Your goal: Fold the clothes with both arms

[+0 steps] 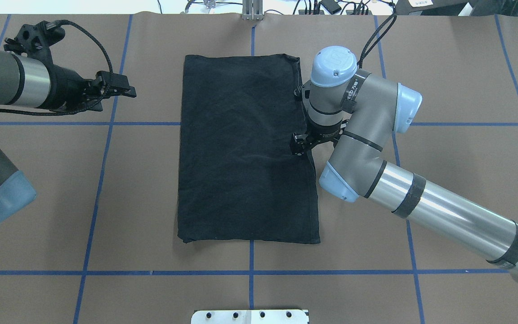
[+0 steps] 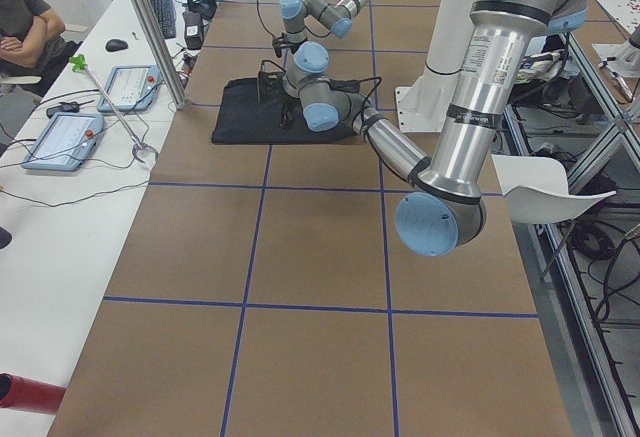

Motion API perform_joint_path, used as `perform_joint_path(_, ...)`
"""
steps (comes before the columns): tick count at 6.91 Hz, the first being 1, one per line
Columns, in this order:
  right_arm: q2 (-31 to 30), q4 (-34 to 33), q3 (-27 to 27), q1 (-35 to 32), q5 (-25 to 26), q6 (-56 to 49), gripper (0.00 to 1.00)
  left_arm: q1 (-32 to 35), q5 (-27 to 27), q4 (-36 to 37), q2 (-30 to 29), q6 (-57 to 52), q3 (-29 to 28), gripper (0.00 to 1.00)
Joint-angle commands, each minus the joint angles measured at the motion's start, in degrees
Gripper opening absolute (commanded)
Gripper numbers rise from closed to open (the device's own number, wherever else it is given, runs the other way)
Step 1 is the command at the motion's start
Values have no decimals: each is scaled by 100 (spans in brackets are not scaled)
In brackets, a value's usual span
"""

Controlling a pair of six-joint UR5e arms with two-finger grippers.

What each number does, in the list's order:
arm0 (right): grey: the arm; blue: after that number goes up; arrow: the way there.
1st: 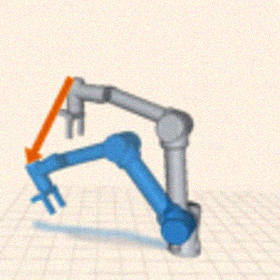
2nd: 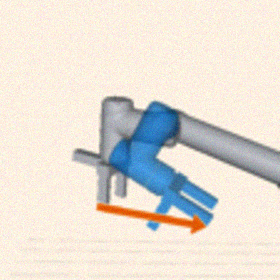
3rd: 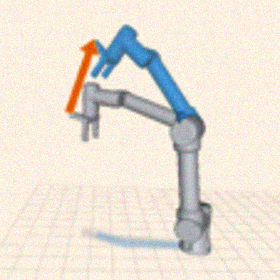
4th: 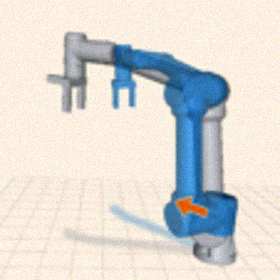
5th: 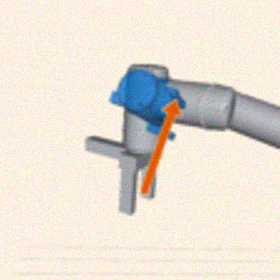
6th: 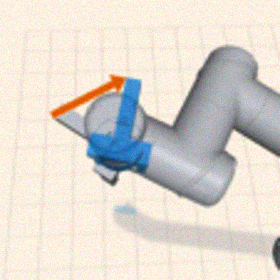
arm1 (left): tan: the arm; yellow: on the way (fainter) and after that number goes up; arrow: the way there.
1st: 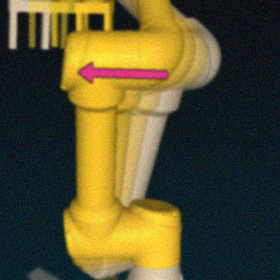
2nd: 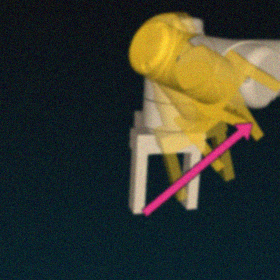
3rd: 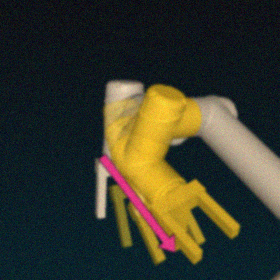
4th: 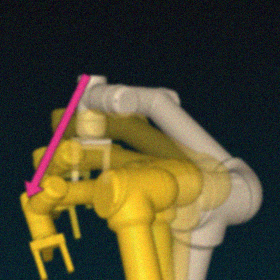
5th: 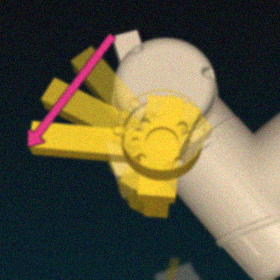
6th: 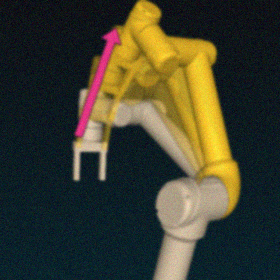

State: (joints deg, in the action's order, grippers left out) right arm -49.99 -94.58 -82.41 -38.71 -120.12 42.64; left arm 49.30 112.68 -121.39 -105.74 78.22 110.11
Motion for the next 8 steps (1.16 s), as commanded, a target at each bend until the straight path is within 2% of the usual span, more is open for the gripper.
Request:
perform_joint_path(1, -81, -270, -56, -5, -117, 16, 99, 0, 0, 1, 1, 0, 98, 100)
perform_joint_path(6, 7, -299, -144, -146, -240, 16, 99, 9, 8, 36, 1, -9, 266, 100)
perform_joint_path(8, 94, -272, -92, -128, -232, 7, 99, 9, 8, 334, -8, -9, 476, 100)
